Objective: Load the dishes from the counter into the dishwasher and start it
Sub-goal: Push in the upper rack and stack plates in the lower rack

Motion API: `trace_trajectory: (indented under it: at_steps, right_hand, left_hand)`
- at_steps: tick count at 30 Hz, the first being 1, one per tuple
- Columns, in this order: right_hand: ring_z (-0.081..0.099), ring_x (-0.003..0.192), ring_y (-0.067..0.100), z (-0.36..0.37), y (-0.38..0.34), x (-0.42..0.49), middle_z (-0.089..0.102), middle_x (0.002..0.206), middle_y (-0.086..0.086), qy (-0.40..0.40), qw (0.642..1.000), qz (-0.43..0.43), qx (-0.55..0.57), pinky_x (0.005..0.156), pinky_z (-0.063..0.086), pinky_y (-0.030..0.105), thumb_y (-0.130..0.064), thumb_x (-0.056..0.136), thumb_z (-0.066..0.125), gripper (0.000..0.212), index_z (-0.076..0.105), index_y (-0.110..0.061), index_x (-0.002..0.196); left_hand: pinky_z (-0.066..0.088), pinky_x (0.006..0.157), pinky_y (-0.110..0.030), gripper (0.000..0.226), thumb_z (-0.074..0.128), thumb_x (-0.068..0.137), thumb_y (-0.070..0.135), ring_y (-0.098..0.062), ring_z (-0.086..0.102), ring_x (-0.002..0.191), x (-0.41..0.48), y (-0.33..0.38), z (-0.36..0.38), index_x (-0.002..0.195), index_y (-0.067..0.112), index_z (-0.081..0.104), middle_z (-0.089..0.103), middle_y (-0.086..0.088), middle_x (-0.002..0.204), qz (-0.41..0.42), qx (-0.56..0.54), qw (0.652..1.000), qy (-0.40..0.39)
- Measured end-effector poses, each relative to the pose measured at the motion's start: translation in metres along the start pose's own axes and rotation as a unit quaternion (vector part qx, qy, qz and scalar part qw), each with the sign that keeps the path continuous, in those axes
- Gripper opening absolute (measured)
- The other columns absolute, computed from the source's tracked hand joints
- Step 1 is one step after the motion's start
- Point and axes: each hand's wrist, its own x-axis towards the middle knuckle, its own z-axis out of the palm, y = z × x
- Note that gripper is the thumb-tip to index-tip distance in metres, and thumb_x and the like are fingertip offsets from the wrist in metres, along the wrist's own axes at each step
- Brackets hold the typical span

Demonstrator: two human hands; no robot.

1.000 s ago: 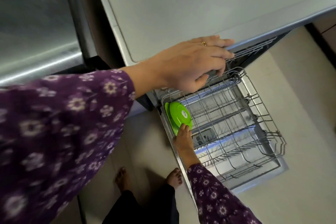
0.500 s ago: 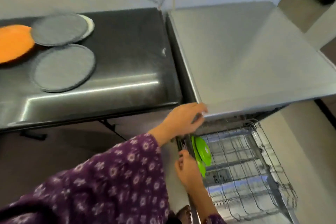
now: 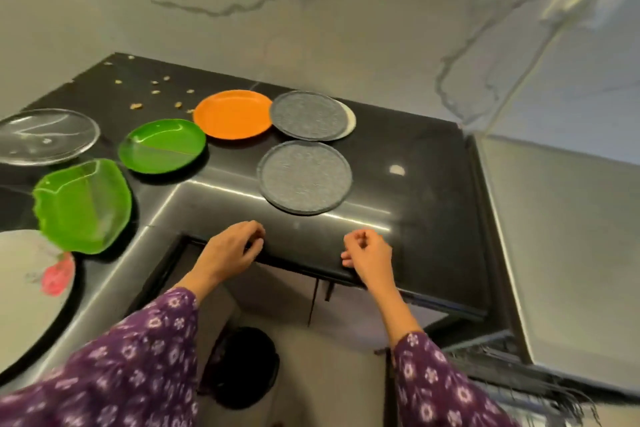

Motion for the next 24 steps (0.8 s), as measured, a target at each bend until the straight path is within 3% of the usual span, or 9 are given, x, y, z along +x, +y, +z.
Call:
trace_trajectory:
  at_steps: [5,7,9,11,14,17,21,24]
  right_hand:
    - [0.067,0.06,0.028,0.052,-0.037,0.072,0.062,0.07,0.009,0.064,0.994,0.048,-0.069,0.068,0.057,0.045,-0.031,0.087,0.059,0.027,0.051,-0.005,0.088]
    - [0.068,0.07,0.035,0.064,-0.037,0.097,0.065,0.085,0.015,0.086,0.986,0.05,-0.131,0.071,0.056,0.047,-0.045,0.08,0.058,0.046,0.048,-0.003,0.096]
    - [0.068,0.071,0.036,0.07,-0.041,0.111,0.063,0.095,0.017,0.098,0.981,0.08,-0.15,0.07,0.057,0.047,-0.045,0.077,0.062,0.059,0.043,0.0,0.109]
    - [0.067,0.056,0.028,0.071,-0.049,0.115,0.065,0.083,0.016,0.1,0.975,0.108,-0.164,0.068,0.058,0.042,-0.032,0.083,0.063,0.049,0.045,0.005,0.11]
    - [0.066,0.051,0.025,0.065,-0.05,0.126,0.063,0.062,0.01,0.096,0.969,0.137,-0.182,0.072,0.058,0.042,-0.02,0.088,0.061,0.02,0.055,-0.001,0.085]
    - [0.064,0.052,0.024,0.059,-0.053,0.133,0.06,0.056,0.009,0.096,0.967,0.182,-0.149,0.072,0.059,0.045,-0.01,0.085,0.06,0.02,0.051,-0.006,0.068]
    - [0.059,0.05,0.02,0.049,-0.055,0.134,0.059,0.056,0.007,0.087,0.968,0.195,-0.135,0.071,0.058,0.038,-0.01,0.083,0.054,0.015,0.055,-0.004,0.069]
    - [0.053,0.06,0.023,0.034,-0.05,0.123,0.056,0.069,0.009,0.081,0.974,0.165,-0.131,0.063,0.045,0.036,-0.021,0.084,0.046,0.021,0.054,-0.002,0.081]
  left_hand:
    - [0.047,0.06,-0.033,0.026,0.044,0.086,0.041,-0.016,0.054,0.07,0.036,-0.019,0.004,0.084,0.017,0.053,0.054,0.005,0.078,-0.008,-0.035,0.999,0.026]
    - [0.045,0.06,-0.033,0.019,0.048,0.085,0.036,-0.014,0.05,0.068,0.042,-0.023,0.007,0.082,0.017,0.052,0.05,0.006,0.075,-0.008,-0.059,0.998,0.029]
    - [0.042,0.06,-0.031,0.015,0.051,0.085,0.032,-0.015,0.048,0.068,0.042,-0.026,0.013,0.081,0.018,0.051,0.048,0.006,0.074,-0.01,-0.056,0.997,0.043]
    - [0.04,0.061,-0.029,0.012,0.051,0.086,0.03,-0.015,0.048,0.07,0.041,-0.028,0.015,0.082,0.018,0.051,0.048,0.005,0.075,-0.006,-0.047,0.998,0.046]
    - [0.038,0.061,-0.026,0.01,0.053,0.085,0.027,-0.014,0.048,0.07,0.043,-0.028,0.017,0.083,0.018,0.051,0.049,0.005,0.076,0.004,-0.046,0.998,0.043]
    - [0.035,0.061,-0.023,0.01,0.052,0.085,0.027,-0.014,0.048,0.07,0.043,-0.029,0.016,0.083,0.018,0.051,0.05,0.005,0.076,0.006,-0.046,0.998,0.037]
    - [0.036,0.059,-0.024,0.01,0.051,0.085,0.028,-0.015,0.048,0.069,0.042,-0.028,0.016,0.082,0.017,0.051,0.049,0.005,0.075,0.003,-0.045,0.998,0.035]
    - [0.042,0.057,-0.029,0.011,0.05,0.085,0.028,-0.015,0.048,0.068,0.042,-0.027,0.014,0.082,0.018,0.051,0.049,0.005,0.075,0.001,-0.045,0.998,0.033]
